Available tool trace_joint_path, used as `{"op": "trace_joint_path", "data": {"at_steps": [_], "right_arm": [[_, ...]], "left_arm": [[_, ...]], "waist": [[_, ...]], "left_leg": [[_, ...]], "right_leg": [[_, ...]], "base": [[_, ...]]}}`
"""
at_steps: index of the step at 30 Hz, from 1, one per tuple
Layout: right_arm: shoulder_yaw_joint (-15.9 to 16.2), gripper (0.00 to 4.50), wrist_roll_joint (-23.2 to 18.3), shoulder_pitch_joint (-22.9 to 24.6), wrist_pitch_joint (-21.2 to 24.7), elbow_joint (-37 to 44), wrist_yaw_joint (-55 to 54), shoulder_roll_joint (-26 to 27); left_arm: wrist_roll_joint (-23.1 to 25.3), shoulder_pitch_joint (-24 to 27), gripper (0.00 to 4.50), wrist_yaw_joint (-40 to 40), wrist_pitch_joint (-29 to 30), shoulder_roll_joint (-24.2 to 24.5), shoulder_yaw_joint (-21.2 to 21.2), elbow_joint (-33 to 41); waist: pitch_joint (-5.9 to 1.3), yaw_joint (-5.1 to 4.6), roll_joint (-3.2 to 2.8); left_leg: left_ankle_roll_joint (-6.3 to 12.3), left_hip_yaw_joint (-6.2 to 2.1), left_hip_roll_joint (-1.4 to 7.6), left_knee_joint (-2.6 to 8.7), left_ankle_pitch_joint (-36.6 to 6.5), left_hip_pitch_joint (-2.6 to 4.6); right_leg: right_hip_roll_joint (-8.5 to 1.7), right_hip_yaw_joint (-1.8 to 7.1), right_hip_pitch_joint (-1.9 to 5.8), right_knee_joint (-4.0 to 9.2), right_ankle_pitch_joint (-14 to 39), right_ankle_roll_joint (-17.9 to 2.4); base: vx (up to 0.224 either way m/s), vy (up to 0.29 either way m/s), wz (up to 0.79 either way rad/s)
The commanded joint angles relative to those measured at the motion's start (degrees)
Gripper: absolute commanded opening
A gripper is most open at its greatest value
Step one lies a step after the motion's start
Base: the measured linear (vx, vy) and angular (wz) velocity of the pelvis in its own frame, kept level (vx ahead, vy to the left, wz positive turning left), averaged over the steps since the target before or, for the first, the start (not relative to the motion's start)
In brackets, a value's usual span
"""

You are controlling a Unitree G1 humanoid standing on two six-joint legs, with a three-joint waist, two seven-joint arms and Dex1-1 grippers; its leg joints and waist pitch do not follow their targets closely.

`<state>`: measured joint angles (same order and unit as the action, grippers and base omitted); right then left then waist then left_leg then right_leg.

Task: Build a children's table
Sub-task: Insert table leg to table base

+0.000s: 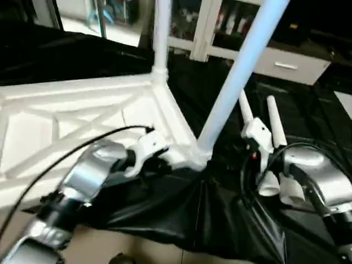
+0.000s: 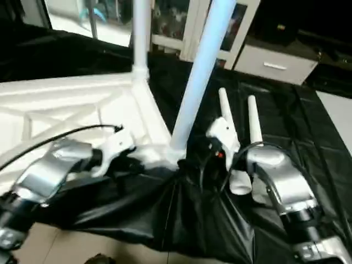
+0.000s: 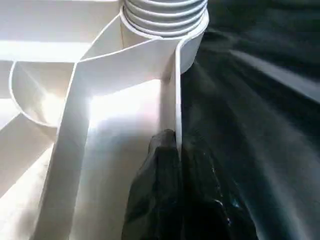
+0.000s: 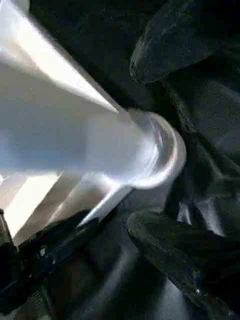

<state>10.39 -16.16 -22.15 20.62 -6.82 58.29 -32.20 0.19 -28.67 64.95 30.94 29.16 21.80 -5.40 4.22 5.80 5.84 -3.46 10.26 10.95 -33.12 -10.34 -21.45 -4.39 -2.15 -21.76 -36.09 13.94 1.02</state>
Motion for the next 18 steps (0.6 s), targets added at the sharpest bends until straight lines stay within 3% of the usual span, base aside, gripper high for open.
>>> {"op": "trace_joint_path", "data": {"at_steps": [1,5,10,18], "right_arm": [[1.21,4.44,-0.05,0.29,-0.91,0.58,1.90,-0.93],[2.90,4.44,0.20,0.33,-1.71,-0.09,4.36,-0.83],[4.61,4.44,1.27,0.41,-3.70,-1.63,7.34,-0.40],[6.11,4.44,3.37,-0.69,-6.87,-5.02,7.06,1.14]], "left_arm": [[-1.25,1.14,0.00,4.51,-1.07,0.42,3.22,1.23],[-0.86,0.86,0.00,6.01,-1.98,1.86,3.67,1.04],[-0.63,-0.03,0.00,6.16,-3.18,2.23,3.77,-0.17],[-0.27,-0.31,0.00,6.18,-3.96,2.13,3.94,-0.59]], "waist": [[-3.34,0.05,-0.53],[-3.43,0.56,-0.80],[-3.58,0.58,-0.79],[-3.99,0.64,-0.64]], "left_leg": [[4.09,-0.34,2.56,3.26,-1.70,1.51],[2.93,-0.24,2.58,3.26,-2.79,1.82],[1.92,-0.33,2.51,3.26,-4.11,1.60],[2.88,-0.29,2.33,2.86,-1.42,1.48]], "right_leg": [[-3.53,2.16,2.21,3.06,-7.99,-16.70],[-3.39,2.04,1.93,2.95,-7.39,-16.42],[-3.59,2.04,2.13,2.93,-6.84,-16.02],[-3.51,2.01,2.35,2.50,-10.15,-16.88]], "base": [[0.000,0.000,0.00],[0.000,0.000,0.00],[0.000,0.000,0.00],[0.000,0.000,0.00]]}}
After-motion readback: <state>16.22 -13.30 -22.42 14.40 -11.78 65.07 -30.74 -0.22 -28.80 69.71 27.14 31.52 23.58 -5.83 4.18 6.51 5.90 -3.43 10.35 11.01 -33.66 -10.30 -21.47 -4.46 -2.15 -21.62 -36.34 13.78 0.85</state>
